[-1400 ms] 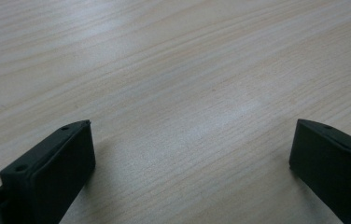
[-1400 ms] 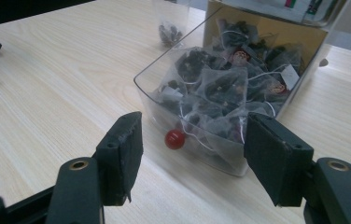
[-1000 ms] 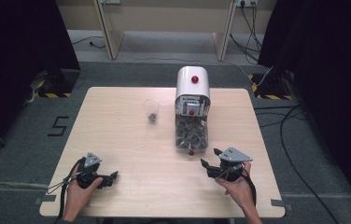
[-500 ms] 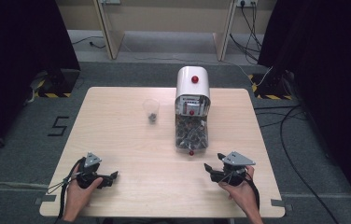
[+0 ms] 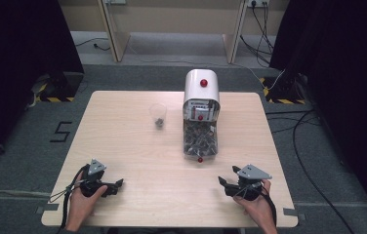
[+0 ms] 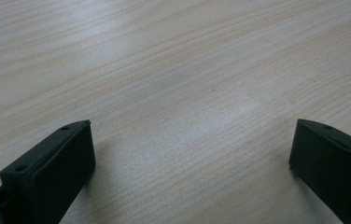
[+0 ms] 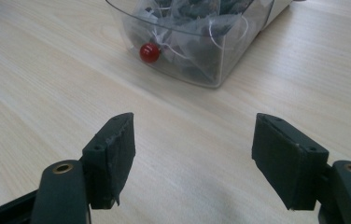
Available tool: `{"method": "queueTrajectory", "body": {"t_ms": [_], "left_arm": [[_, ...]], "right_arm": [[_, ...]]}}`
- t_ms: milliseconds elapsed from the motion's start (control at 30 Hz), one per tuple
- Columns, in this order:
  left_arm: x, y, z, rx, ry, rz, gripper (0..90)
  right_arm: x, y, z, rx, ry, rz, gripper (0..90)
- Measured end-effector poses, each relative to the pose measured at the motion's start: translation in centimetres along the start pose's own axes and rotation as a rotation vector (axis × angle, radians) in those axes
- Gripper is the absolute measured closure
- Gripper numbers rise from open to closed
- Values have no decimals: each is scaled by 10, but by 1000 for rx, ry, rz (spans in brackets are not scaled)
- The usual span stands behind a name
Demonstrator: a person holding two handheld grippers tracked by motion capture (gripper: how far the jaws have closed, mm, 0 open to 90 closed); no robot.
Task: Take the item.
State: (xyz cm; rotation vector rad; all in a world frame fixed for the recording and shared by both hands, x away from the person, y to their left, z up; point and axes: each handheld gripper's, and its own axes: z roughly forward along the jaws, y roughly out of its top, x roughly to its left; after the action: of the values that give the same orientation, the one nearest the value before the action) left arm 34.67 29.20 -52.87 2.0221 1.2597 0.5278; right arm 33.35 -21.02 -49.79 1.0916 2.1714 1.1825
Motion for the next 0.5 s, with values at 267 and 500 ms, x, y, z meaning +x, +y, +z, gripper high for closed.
{"method": "queueTrajectory", "body": {"t_ms": [267, 500], "left_arm": [[0, 0, 0, 1, 0, 1, 0], [0, 0, 0, 1, 0, 1, 0]], "right_arm": [[3, -7, -4, 17, -3, -10, 308], [4, -11, -7, 24, -5, -8, 297]]}}
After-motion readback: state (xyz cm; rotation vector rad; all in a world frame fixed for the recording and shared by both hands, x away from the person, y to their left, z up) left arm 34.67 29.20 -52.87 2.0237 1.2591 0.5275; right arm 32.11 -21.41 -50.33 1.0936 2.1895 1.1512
